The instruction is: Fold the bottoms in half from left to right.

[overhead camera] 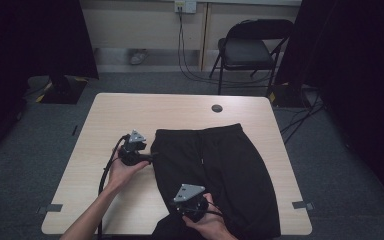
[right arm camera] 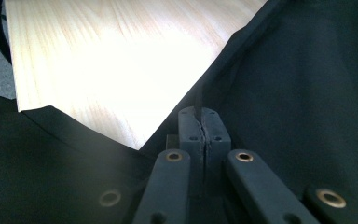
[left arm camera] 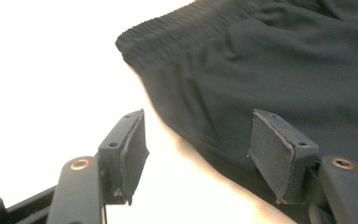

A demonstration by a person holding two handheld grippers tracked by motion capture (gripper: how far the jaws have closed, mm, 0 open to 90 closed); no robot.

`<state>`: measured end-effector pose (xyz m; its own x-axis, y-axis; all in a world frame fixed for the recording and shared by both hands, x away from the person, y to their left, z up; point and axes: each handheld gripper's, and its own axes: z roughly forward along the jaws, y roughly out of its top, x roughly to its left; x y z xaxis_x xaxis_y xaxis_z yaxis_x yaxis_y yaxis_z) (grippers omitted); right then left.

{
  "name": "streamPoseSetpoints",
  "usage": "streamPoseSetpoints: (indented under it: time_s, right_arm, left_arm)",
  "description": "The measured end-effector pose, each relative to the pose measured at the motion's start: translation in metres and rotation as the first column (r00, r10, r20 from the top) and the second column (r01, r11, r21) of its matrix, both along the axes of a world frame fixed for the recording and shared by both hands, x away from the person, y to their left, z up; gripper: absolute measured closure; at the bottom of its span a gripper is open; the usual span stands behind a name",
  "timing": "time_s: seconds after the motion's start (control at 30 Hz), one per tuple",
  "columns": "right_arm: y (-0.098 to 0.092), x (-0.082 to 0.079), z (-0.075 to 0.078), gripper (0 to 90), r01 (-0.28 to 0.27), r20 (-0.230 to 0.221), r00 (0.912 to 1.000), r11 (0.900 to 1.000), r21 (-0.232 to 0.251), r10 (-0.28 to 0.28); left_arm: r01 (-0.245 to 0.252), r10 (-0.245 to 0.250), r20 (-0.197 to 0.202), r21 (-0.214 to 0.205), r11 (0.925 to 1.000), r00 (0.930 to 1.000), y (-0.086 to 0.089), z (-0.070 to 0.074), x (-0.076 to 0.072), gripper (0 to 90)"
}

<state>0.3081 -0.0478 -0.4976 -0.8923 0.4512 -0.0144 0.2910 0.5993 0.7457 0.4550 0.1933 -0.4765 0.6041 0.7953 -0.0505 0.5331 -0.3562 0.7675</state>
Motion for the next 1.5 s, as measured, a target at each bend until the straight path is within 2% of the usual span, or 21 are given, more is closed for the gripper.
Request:
streamPoseSetpoints:
  time_s: [0.03,0.1,0.17,0.3,0.33,0.4,0.53,0.57,0.6,0.63,0.67,0.8,0.87,0.97,1.0,1.07,1.13,1.23,1.3,1.4,1.5]
  right_arm:
    - [0.0,0.0,0.0,88.6,0.0,0.001,1.0,1.0,-0.001,0.0]
    - [0.0,0.0,0.0,88.6,0.0,0.0,1.0,1.0,0.0,0.0]
    - [0.0,0.0,0.0,88.5,0.0,0.002,1.0,1.0,-0.001,0.0]
    - [0.0,0.0,0.0,88.5,0.002,0.0,1.0,1.0,0.001,-0.002]
    - [0.0,0.0,0.0,88.5,0.002,-0.002,1.0,1.0,0.003,-0.002]
    - [-0.001,0.001,0.0,88.5,0.0,-0.007,1.0,1.0,0.008,0.0]
    - [0.0,0.002,-0.001,88.5,0.002,-0.012,0.9999,0.9999,0.013,-0.002]
    - [0.001,0.002,0.0,88.6,0.003,-0.013,0.9999,0.9999,0.011,-0.003]
    - [0.001,0.002,0.0,88.6,0.004,-0.014,0.9999,0.9999,0.01,-0.004]
    - [0.002,0.002,0.0,88.6,0.0,-0.014,0.9999,0.9999,0.011,0.0]
    - [0.002,0.003,-0.001,88.5,-0.006,-0.016,0.9999,0.9999,0.014,0.006]
    - [0.003,0.004,0.0,88.8,-0.005,-0.018,0.9998,0.9999,0.009,0.006]
    - [0.003,0.005,0.001,88.9,-0.009,-0.021,0.9997,0.9999,0.008,0.009]
    - [0.004,0.006,0.006,89.1,-0.014,-0.026,0.9996,0.9996,0.026,0.014]
    - [0.005,0.006,0.009,89.1,-0.015,-0.026,0.9995,0.9992,0.036,0.016]
    - [0.006,0.005,0.017,89.1,-0.025,-0.022,0.9994,0.9978,0.061,0.026]
    - [0.009,0.003,0.027,89.1,-0.044,-0.002,0.999,0.9956,0.083,0.045]
    - [0.013,0.003,0.041,89.2,-0.056,0.012,0.9984,0.9915,0.117,0.055]
    - [0.015,0.005,0.049,89.2,-0.056,0.023,0.9983,0.9892,0.135,0.053]
    - [0.017,0.009,0.063,89.2,-0.051,0.032,0.9984,0.9828,0.178,0.046]
    - [0.021,0.012,0.076,89.3,-0.06,0.057,0.9972,0.9781,0.2,0.049]
  left_arm:
    - [0.002,-0.002,-0.005,-0.002,1.0,1.0,-0.001,-0.002,0.002,36.8]
    - [0.005,-0.005,-0.01,0.052,0.9986,0.9999,-0.005,-0.009,0.004,38.1]
    - [0.007,-0.004,-0.059,0.039,0.9992,0.9983,-0.005,-0.016,0.007,38.0]
    - [-0.024,0.024,-0.05,0.007,0.9997,0.9984,-0.006,-0.016,0.009,36.3]
    - [-0.014,0.014,-0.059,-0.003,0.9999,0.9982,-0.007,-0.017,0.009,36.2]
    - [0.012,-0.009,-0.057,0.053,0.9985,0.9983,-0.013,-0.019,0.007,36.2]
    - [0.01,-0.008,-0.055,0.032,0.9994,0.9985,-0.019,-0.02,0.007,36.4]
    - [0.024,-0.022,-0.043,0.046,0.9986,0.9988,-0.021,-0.02,0.006,37.2]
    - [0.027,-0.025,-0.025,0.071,0.9971,0.9994,-0.024,-0.02,0.006,40.5]
    - [0.023,-0.022,-0.029,0.053,0.9983,0.9993,-0.025,-0.021,0.006,43.6]
    - [0.027,-0.025,-0.027,0.062,0.9977,0.9993,-0.027,-0.02,0.005,49.3]
    - [0.053,-0.052,-0.014,0.073,0.9959,0.9986,-0.034,-0.018,0.004,79.4]
    - [0.043,-0.042,-0.032,0.033,0.9985,0.9986,-0.032,-0.019,0.005,85.3]
    - [0.021,-0.023,-0.038,-0.031,0.9993,0.999,-0.028,-0.017,0.005,86.6]
    - [0.011,-0.013,-0.04,-0.058,0.9983,0.9991,-0.026,-0.015,0.006,86.6]
    - [0.008,-0.01,-0.025,-0.07,0.9975,0.9996,-0.024,-0.01,0.005,86.7]
    - [-0.006,0.004,-0.02,-0.117,0.9931,0.9998,-0.021,-0.003,0.004,86.7]
    - [-0.002,0.002,0.0,-0.12,0.9927,1.0,-0.017,0.01,0.006,86.8]
    - [-0.021,0.024,0.014,-0.171,0.985,0.9996,-0.013,0.02,0.008,86.8]
    - [-0.015,0.022,0.039,-0.17,0.9853,0.999,-0.009,0.036,0.01,86.8]
    - [-0.024,0.038,0.064,-0.201,0.9793,0.9972,-0.004,0.05,0.012,86.8]
